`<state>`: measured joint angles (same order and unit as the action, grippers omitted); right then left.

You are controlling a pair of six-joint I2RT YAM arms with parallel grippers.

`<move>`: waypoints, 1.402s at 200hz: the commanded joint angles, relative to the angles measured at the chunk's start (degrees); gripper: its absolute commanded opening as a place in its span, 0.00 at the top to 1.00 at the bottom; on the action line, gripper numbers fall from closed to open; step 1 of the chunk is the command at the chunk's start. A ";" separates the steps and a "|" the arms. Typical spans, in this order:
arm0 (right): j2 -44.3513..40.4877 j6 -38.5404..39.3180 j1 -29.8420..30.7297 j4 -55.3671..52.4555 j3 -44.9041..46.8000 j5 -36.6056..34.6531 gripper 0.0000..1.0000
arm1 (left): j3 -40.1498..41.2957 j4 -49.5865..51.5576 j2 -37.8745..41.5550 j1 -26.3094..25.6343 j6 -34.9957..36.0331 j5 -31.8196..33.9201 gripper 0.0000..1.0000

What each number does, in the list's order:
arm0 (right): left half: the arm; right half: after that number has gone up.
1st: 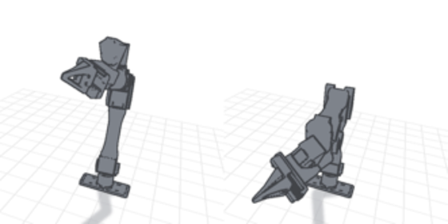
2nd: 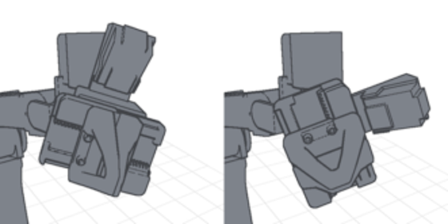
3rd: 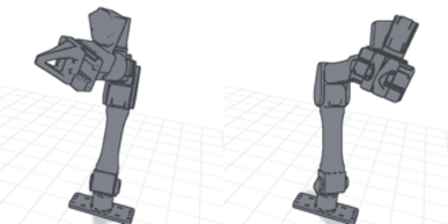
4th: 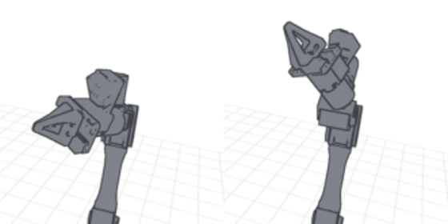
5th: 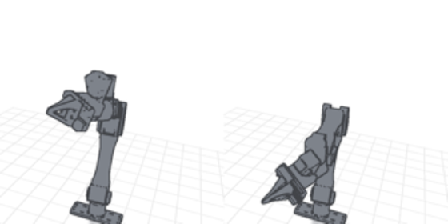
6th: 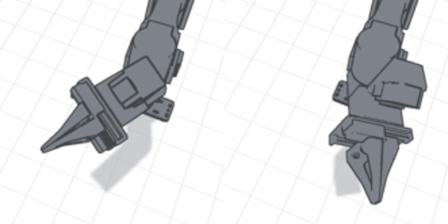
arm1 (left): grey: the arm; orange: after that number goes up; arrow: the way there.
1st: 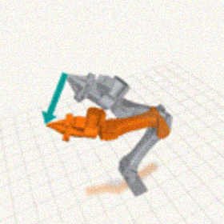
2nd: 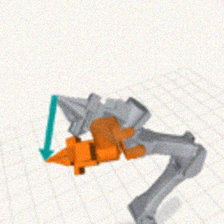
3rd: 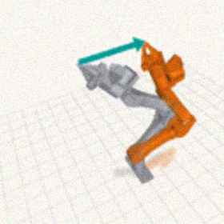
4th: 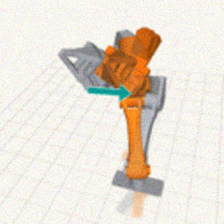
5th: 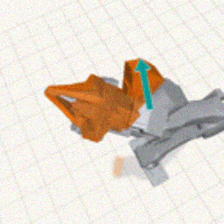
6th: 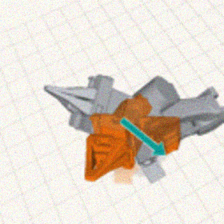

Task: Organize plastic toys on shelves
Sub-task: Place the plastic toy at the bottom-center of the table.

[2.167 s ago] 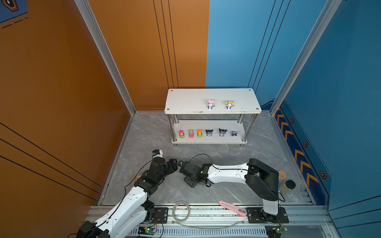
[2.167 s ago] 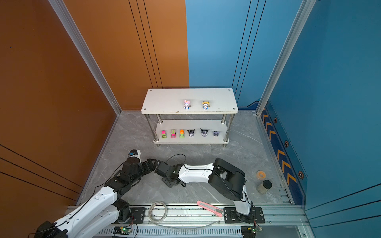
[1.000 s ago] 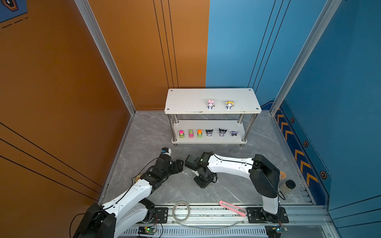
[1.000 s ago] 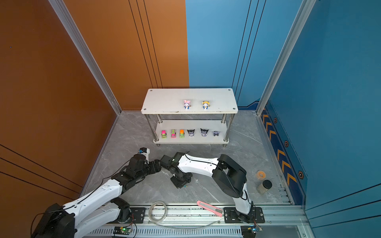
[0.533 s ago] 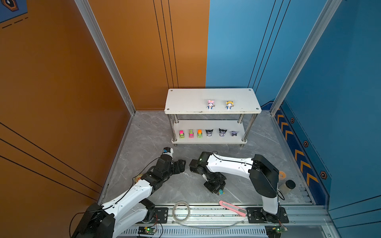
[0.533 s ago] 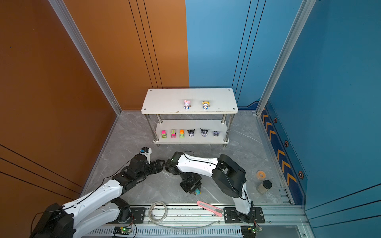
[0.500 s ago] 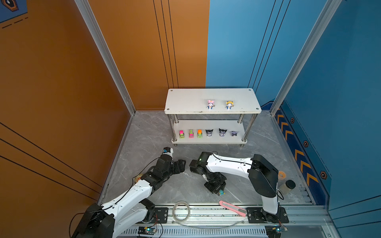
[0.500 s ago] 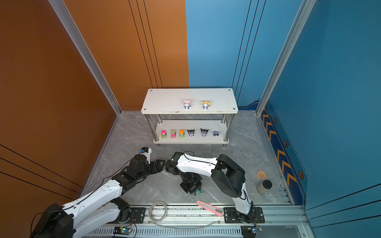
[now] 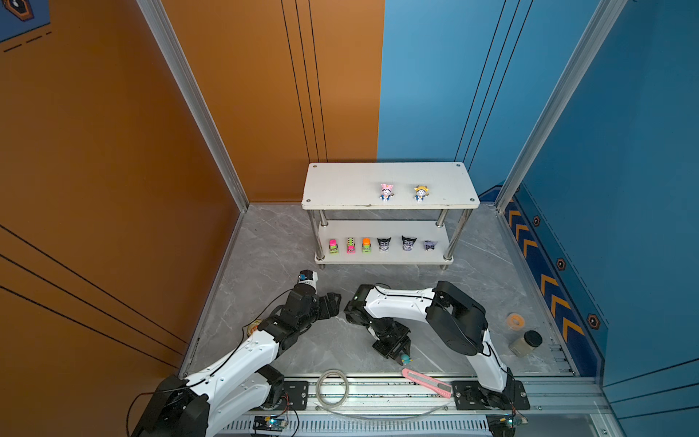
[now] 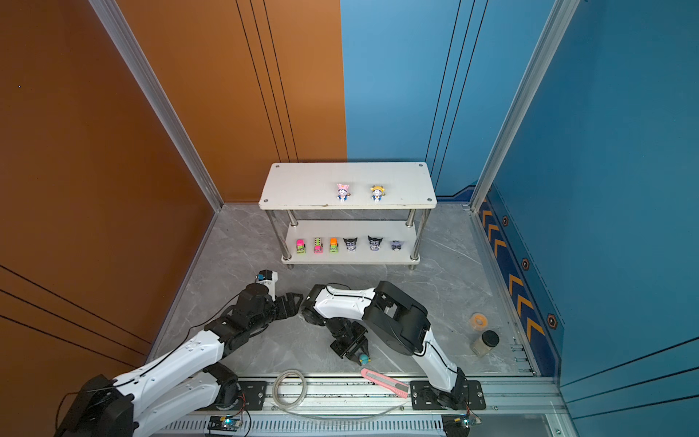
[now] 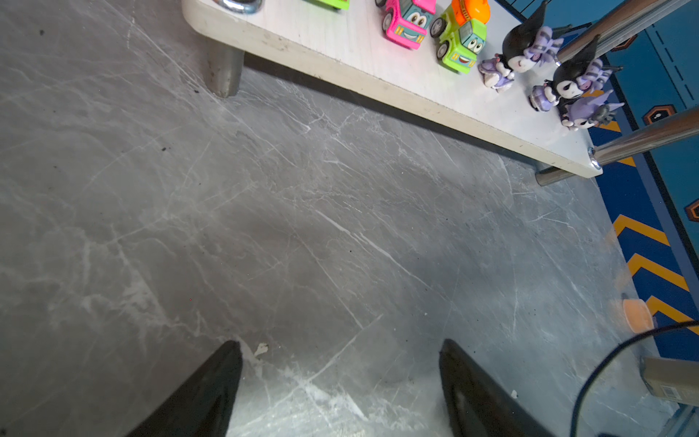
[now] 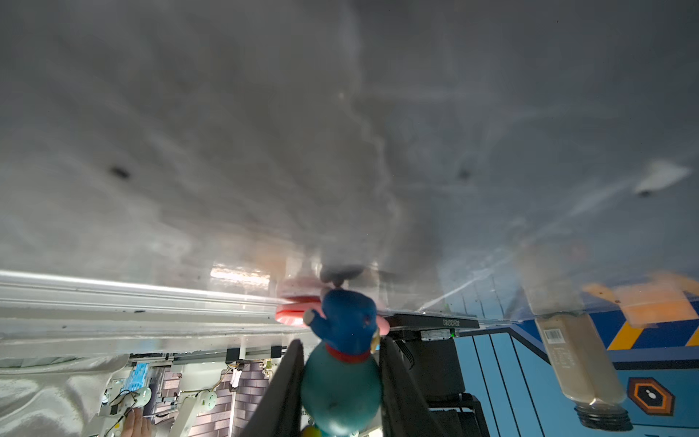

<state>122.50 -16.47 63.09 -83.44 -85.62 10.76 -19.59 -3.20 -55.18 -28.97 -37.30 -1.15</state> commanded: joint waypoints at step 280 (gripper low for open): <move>-24.60 -19.03 -1.74 40.91 24.40 -6.30 0.58 | -3.14 1.19 -2.37 -4.54 0.82 2.06 0.15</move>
<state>98.72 -32.86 61.80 -47.29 -63.18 2.92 -20.62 -3.42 -58.06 -32.82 -37.30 -0.45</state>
